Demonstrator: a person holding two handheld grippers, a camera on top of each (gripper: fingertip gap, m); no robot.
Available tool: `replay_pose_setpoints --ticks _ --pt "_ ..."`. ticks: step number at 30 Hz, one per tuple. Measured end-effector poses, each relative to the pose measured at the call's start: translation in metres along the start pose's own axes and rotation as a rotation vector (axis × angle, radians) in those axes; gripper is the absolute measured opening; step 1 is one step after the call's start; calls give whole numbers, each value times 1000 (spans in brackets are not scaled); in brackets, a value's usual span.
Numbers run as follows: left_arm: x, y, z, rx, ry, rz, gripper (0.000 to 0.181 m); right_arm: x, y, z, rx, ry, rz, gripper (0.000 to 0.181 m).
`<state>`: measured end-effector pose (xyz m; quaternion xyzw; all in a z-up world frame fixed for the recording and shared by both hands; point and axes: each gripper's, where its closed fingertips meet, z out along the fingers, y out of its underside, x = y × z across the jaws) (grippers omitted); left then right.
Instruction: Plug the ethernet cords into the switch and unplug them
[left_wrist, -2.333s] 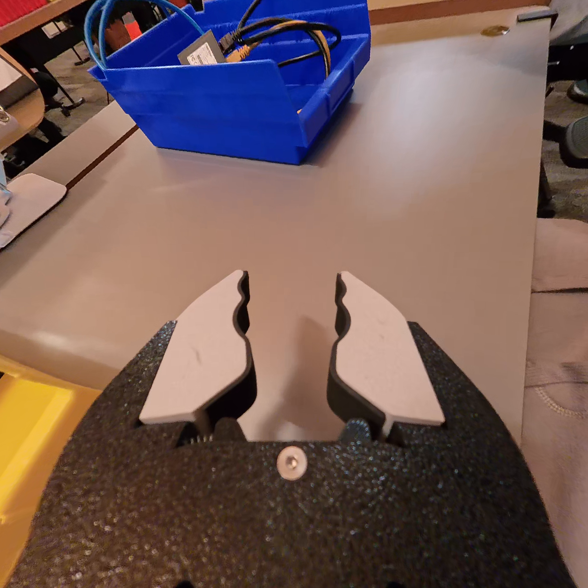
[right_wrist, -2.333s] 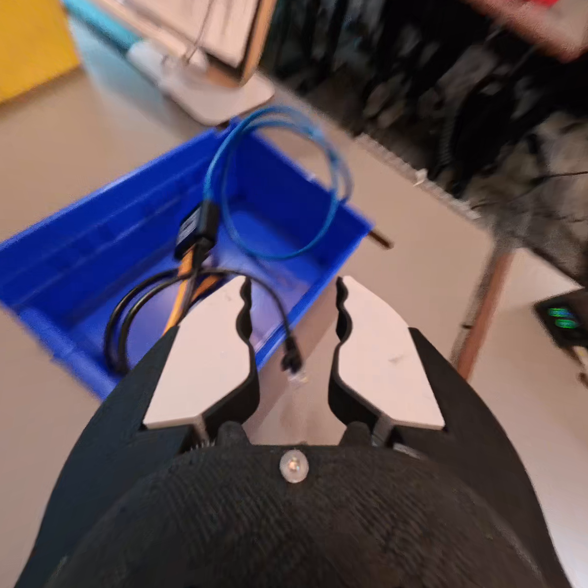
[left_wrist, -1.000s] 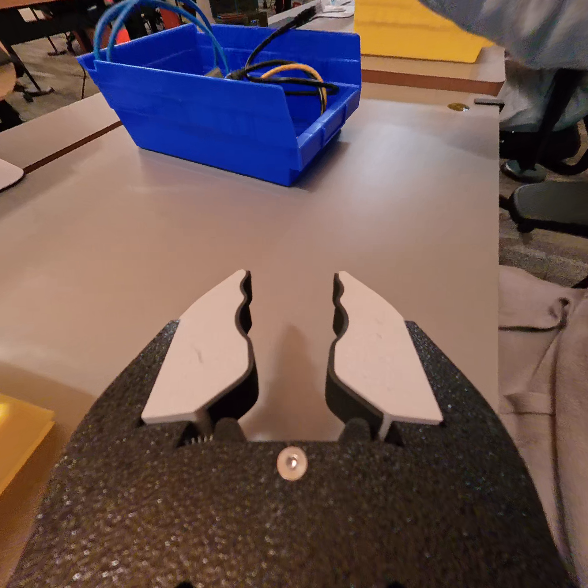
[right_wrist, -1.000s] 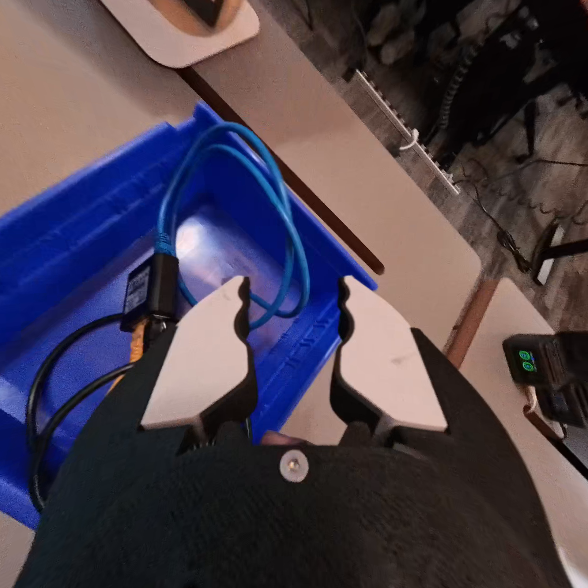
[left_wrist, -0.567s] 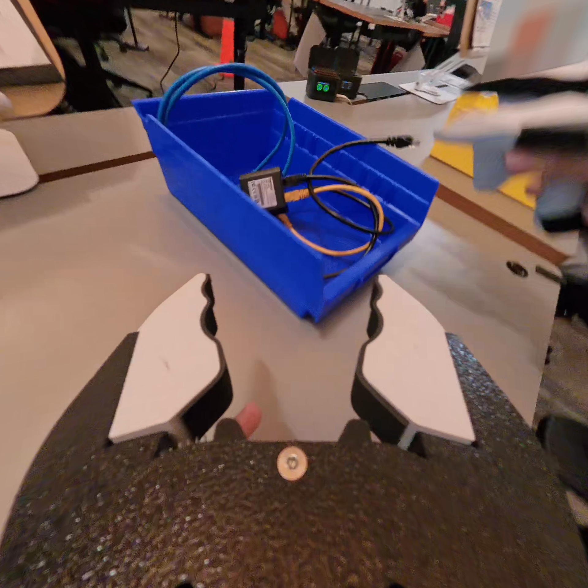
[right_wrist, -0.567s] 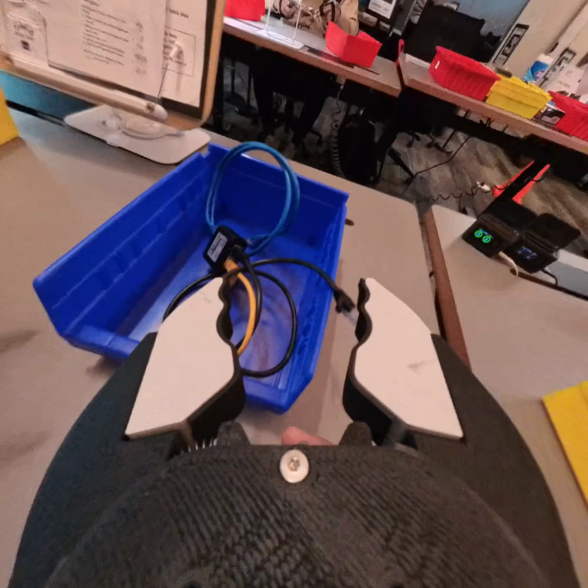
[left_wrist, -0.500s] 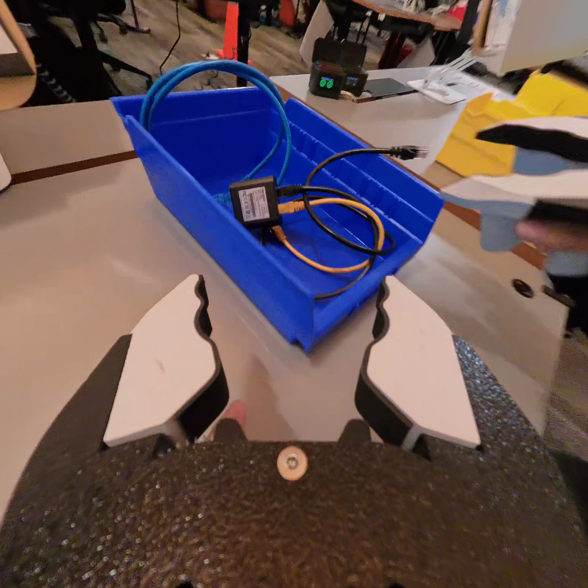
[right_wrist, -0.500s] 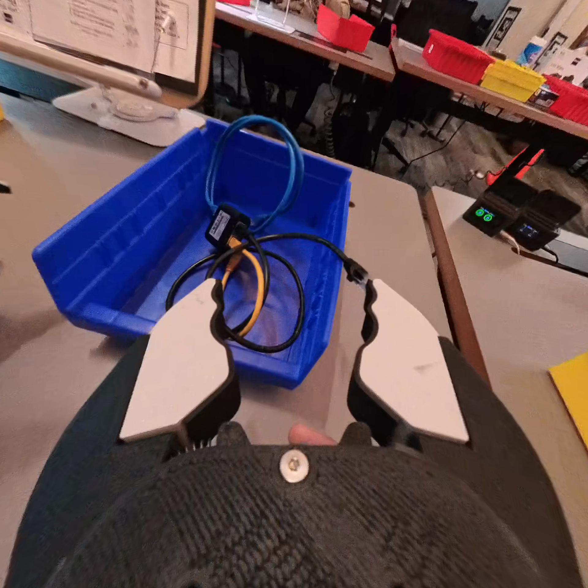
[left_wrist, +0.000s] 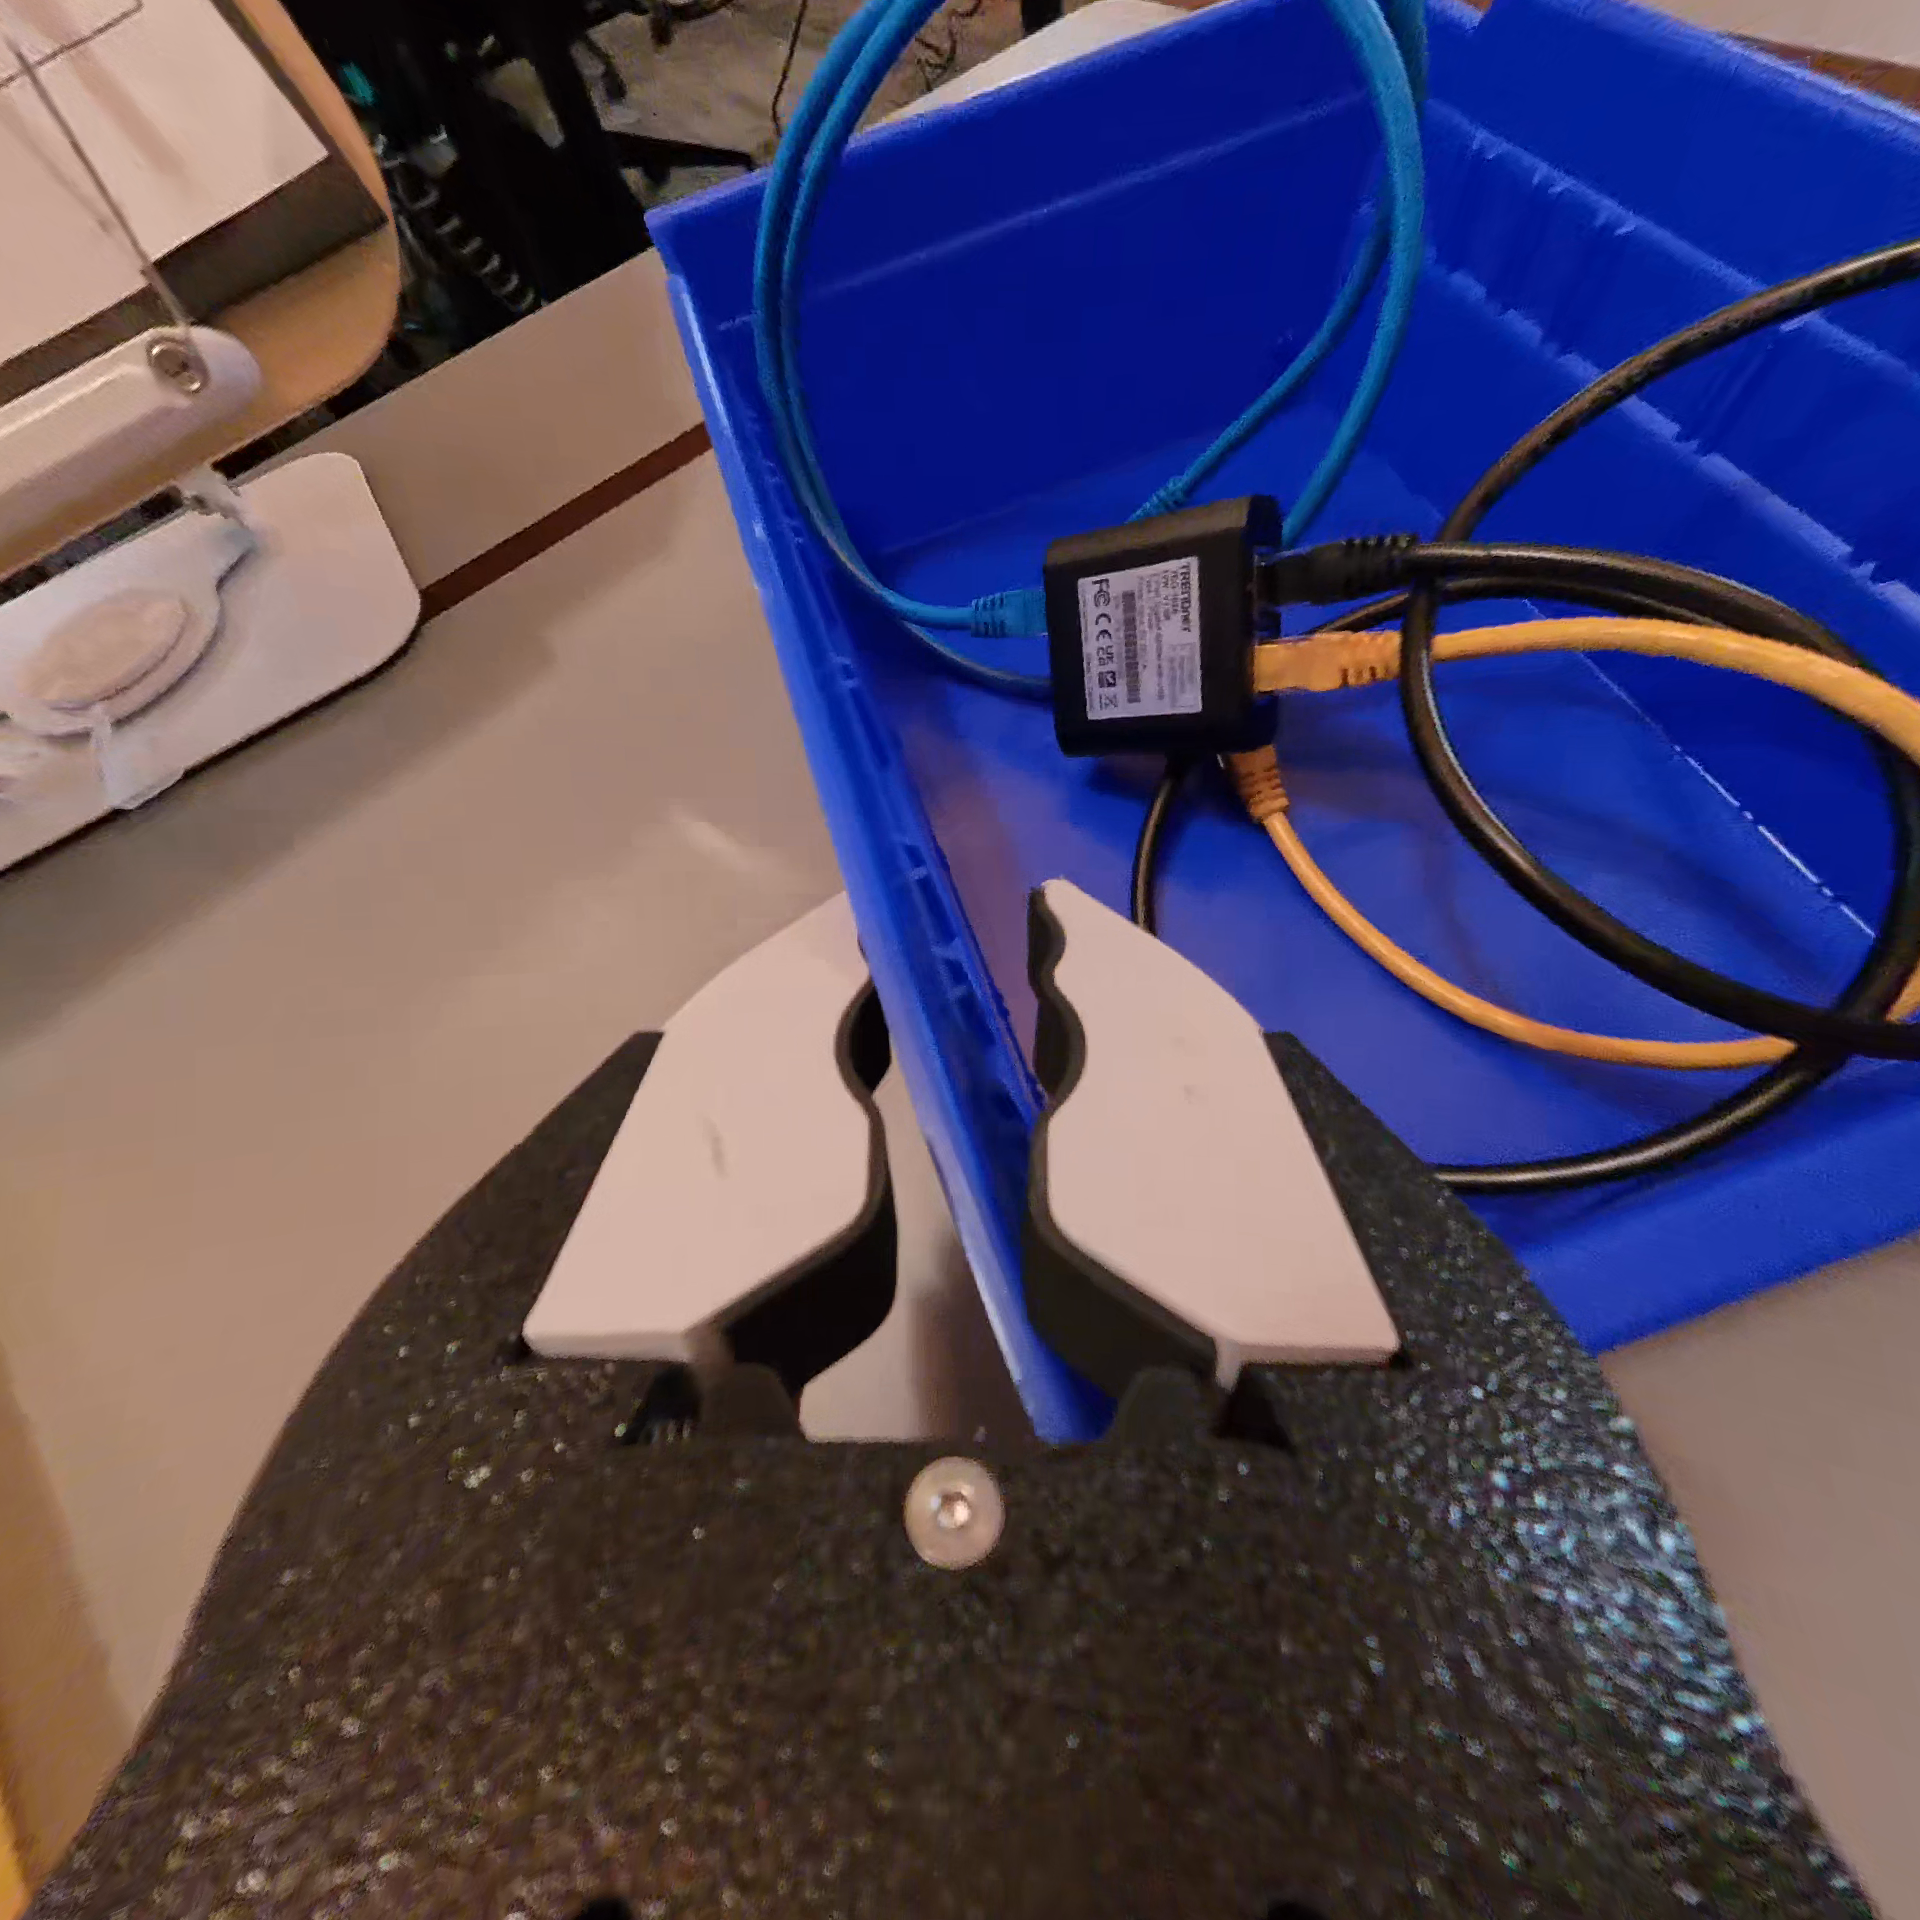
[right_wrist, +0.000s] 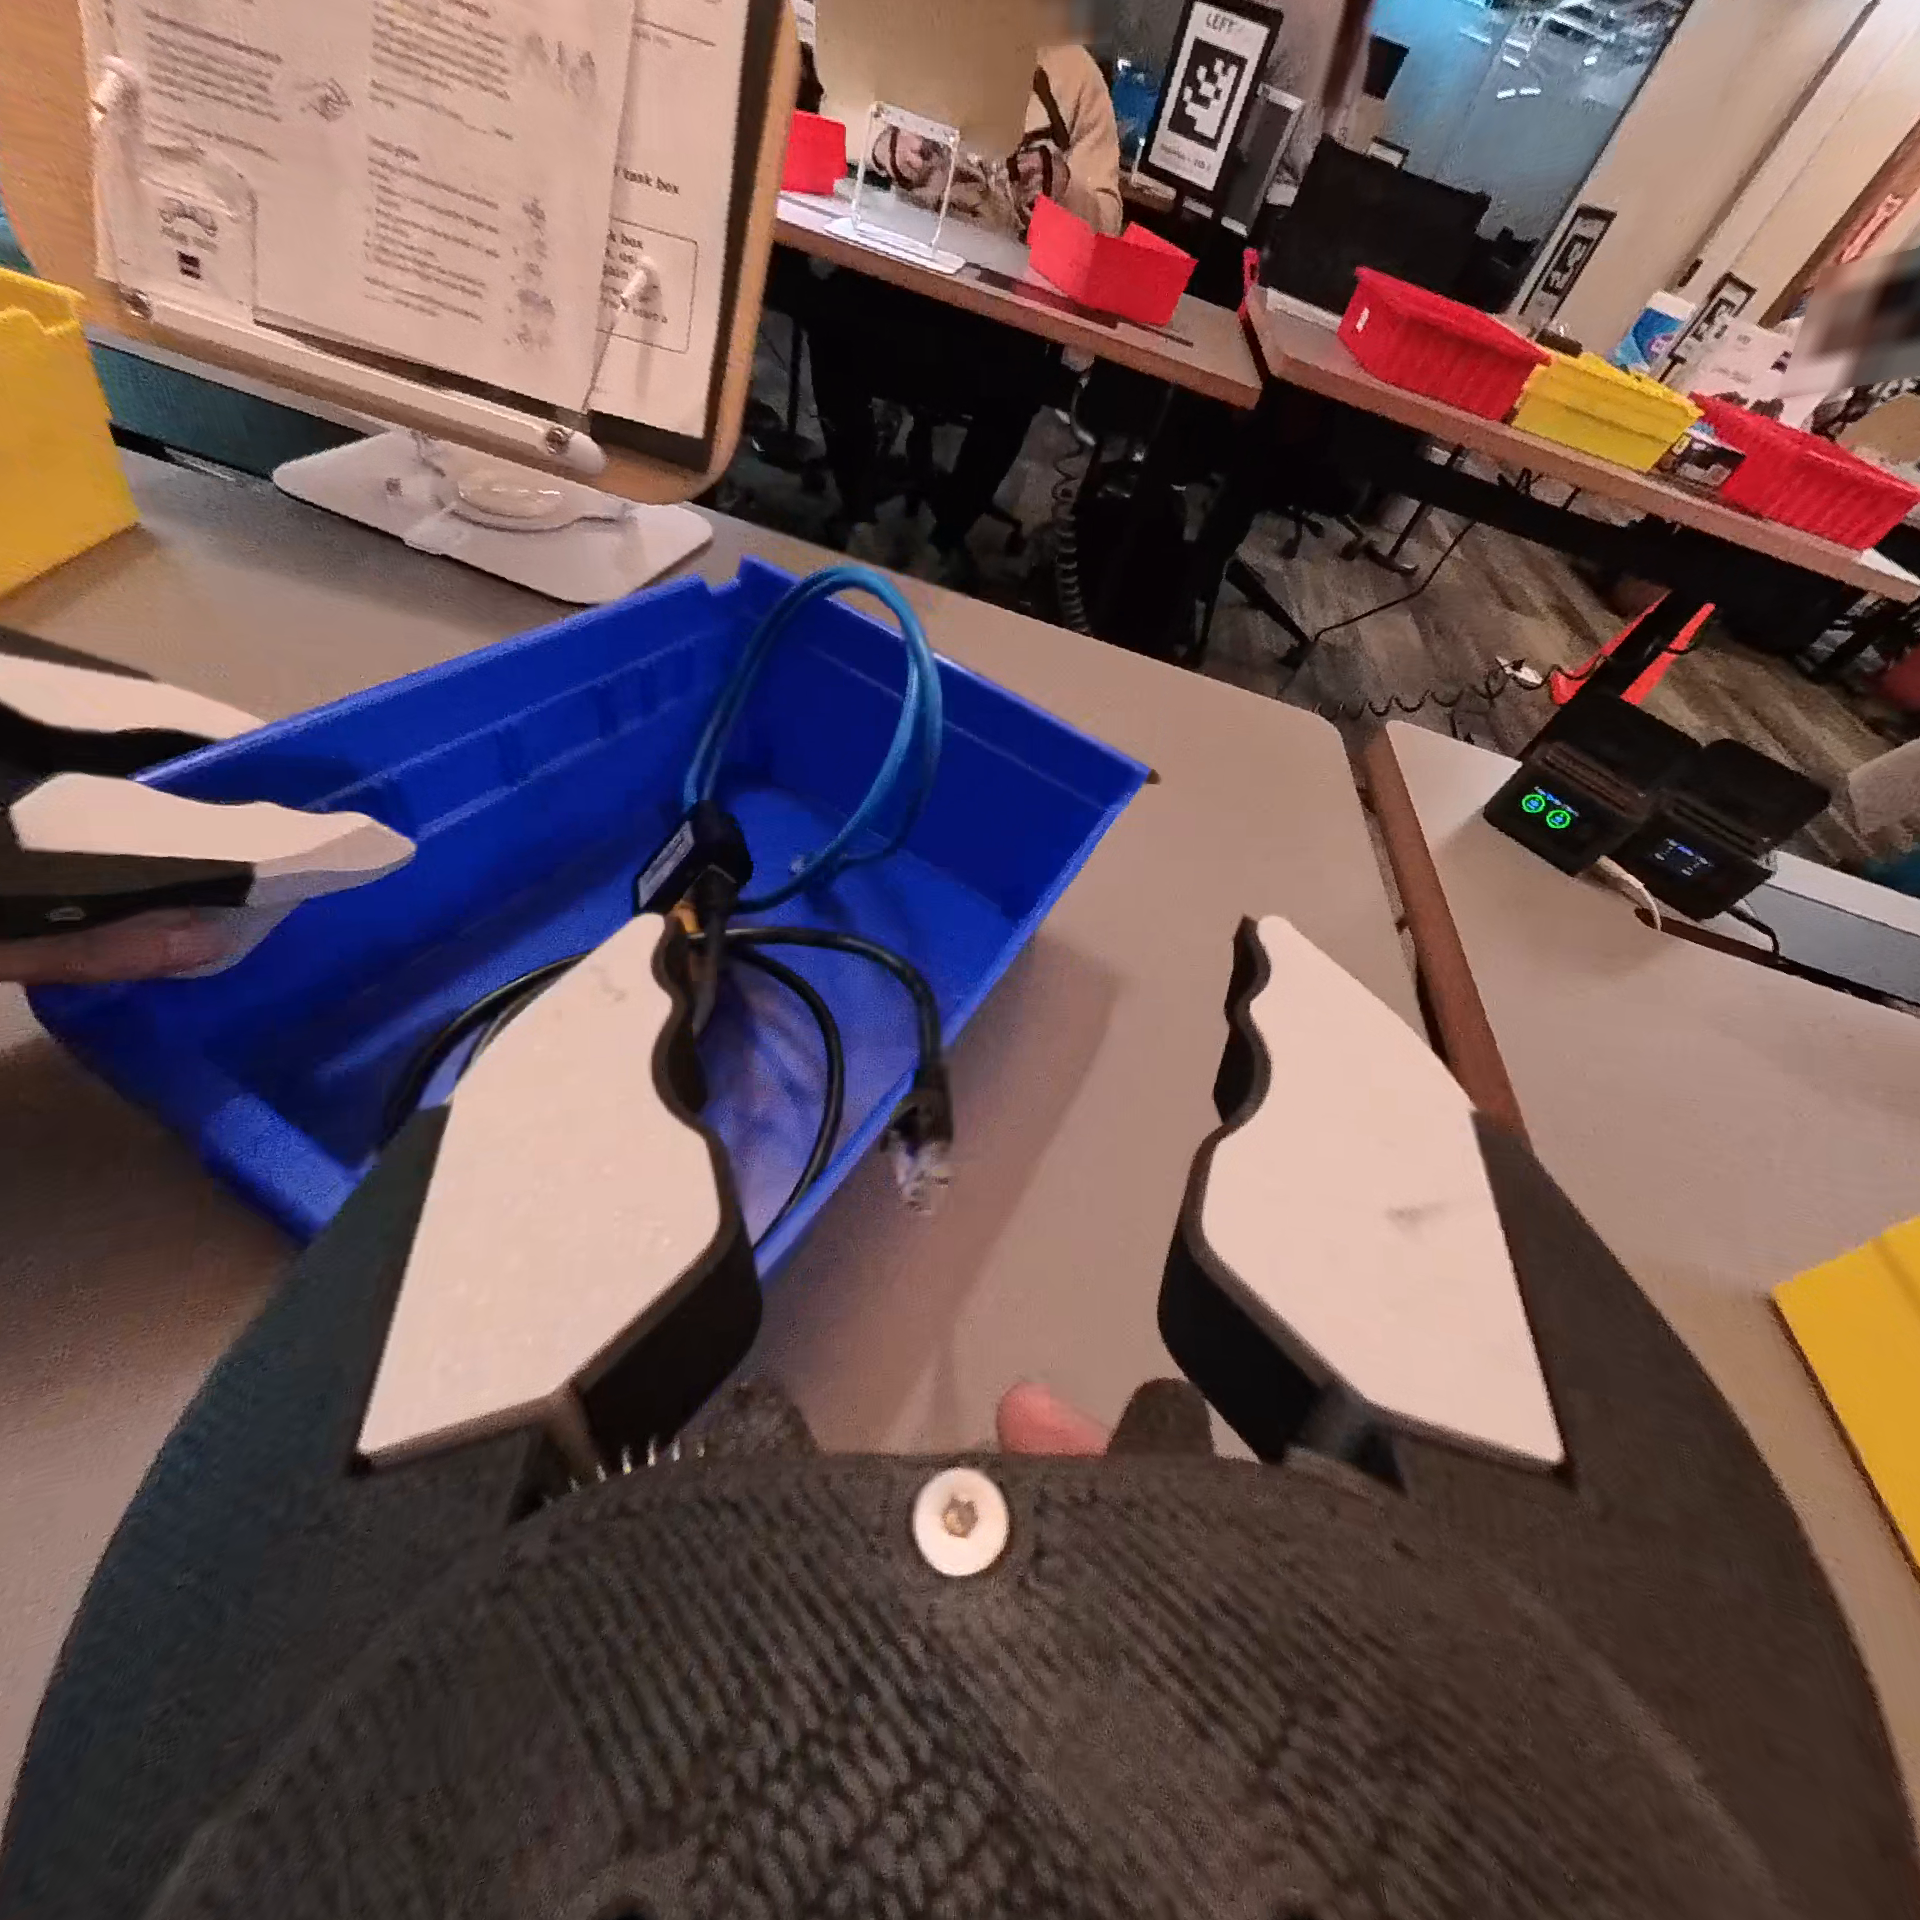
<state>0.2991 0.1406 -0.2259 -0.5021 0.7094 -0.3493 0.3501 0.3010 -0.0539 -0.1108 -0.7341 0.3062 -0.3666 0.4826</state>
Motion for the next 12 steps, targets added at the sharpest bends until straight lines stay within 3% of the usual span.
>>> replay_pose_setpoints --ticks 6,12 --pt "-22 54 -82 -23 79 67 23 -26 -17 -6 38 -77 -38 97" --pt "-60 135 -197 -91 162 88 16 -85 -42 -13 149 -322 21 94"
